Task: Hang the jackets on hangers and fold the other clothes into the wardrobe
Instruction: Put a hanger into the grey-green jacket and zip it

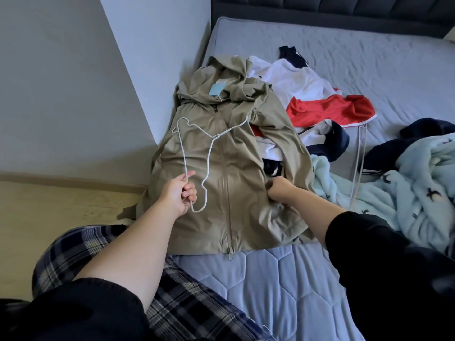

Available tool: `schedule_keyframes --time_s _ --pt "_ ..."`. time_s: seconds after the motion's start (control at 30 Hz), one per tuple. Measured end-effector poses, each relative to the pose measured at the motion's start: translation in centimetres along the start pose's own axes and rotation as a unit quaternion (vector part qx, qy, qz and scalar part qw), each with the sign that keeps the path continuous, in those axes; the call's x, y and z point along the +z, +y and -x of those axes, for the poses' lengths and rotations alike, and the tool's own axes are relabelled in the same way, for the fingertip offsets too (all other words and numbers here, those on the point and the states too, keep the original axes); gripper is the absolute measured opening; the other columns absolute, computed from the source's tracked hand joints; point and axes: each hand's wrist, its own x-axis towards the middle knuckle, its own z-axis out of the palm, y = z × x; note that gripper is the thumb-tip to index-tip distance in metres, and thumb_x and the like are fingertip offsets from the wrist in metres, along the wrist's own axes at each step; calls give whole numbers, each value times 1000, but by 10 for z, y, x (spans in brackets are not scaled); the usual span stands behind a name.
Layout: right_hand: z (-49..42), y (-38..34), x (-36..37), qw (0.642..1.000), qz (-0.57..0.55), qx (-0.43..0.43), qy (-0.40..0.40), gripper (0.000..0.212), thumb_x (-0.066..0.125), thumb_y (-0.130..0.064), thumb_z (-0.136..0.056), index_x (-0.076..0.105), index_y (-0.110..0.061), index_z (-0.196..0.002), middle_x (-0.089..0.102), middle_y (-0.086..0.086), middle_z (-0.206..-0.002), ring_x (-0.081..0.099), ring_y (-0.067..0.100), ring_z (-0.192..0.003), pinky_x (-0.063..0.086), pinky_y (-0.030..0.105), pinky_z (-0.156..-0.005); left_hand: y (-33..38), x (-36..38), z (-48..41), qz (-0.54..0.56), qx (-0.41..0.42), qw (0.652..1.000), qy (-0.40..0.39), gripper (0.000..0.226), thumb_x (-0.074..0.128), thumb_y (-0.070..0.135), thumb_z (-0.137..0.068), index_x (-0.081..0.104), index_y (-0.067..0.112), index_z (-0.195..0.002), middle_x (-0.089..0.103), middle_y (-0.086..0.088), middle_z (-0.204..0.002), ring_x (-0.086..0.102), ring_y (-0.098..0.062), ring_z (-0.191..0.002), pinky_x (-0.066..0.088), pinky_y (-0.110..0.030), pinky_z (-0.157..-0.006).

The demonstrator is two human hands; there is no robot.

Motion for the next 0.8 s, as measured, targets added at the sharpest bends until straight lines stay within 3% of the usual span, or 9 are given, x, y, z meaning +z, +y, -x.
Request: schedule_keyframes --time_s 0.07,0.2,0.3,0.4,0.47,0.53,0.63,0.7,0.8 --pt "4 -1 -2 999 -14 8 -28 14 50 -10 -88 58 -3 -78 60 13 -75 57 28 -70 45 23 -53 -1 -1 2 -1 2 1000 -13 38 20 5 -100 56 16 -101 30 8 -41 23 -4 -29 24 -11 -35" --pt "5 9 -19 980 -155 101 80 33 51 -24 -94 62 -2 -117 62 16 -117 57 26 -95 45 32 -81 -1 -2 5 1 9 1000 -29 37 22 5 -99 57 15 -102 28 8 -42 23 -4 -30 24 -12 -34" --pt "27 9 -33 990 -1 134 -37 42 42 -25 -98 54 3 -127 59 14 -125 57 32 -114 45 34 -94 -5 -1 7 -27 12 999 -43 36 22 7 -101 57 14 -101 28 8 -41 22 -3 -29 24 -14 -33" --pt "48 -1 -37 949 251 123 -143 29 45 -21 -97 61 3 -105 63 10 -92 61 29 -85 45 31 -78 -7 2 9 -29 16 998 -52 37 22 6 -100 58 13 -100 28 8 -41 22 -4 -29 22 -15 -33" --pt "48 -9 -35 920 349 109 -143 19 43 -14 -96 57 -3 -90 62 8 -104 56 27 -88 44 32 -80 -4 2 9 -4 16 998 -60 37 22 8 -100 59 12 -100 26 8 -42 22 -4 -29 21 -15 -32" --pt "42 -18 -29 916 391 55 -67 23 41 -10 -93 59 -10 -107 57 4 -123 56 28 -105 42 34 -81 0 -1 10 25 21 997 -72 37 21 9 -101 59 12 -100 24 8 -43 21 -4 -29 22 -15 -32" --pt "25 -31 -23 951 293 -3 98 32 44 -17 -96 47 -11 -127 55 7 -126 55 27 -113 39 33 -74 3 -5 9 24 27 997 -70 38 21 9 -101 59 12 -102 23 8 -43 21 -5 -29 22 -14 -32" --pt "14 -37 -19 969 225 -14 106 37 45 -30 -98 41 -9 -128 55 9 -124 54 30 -113 38 33 -74 3 -5 9 10 27 997 -65 38 21 9 -101 58 12 -103 23 8 -42 20 -5 -29 21 -13 -32" --pt "3 -34 -20 988 122 -10 96 30 45 -30 -97 54 -7 -114 60 12 -117 57 31 -106 39 30 -74 2 -4 10 -2 28 998 -62 37 21 9 -101 58 12 -104 23 8 -42 20 -5 -29 21 -13 -33"
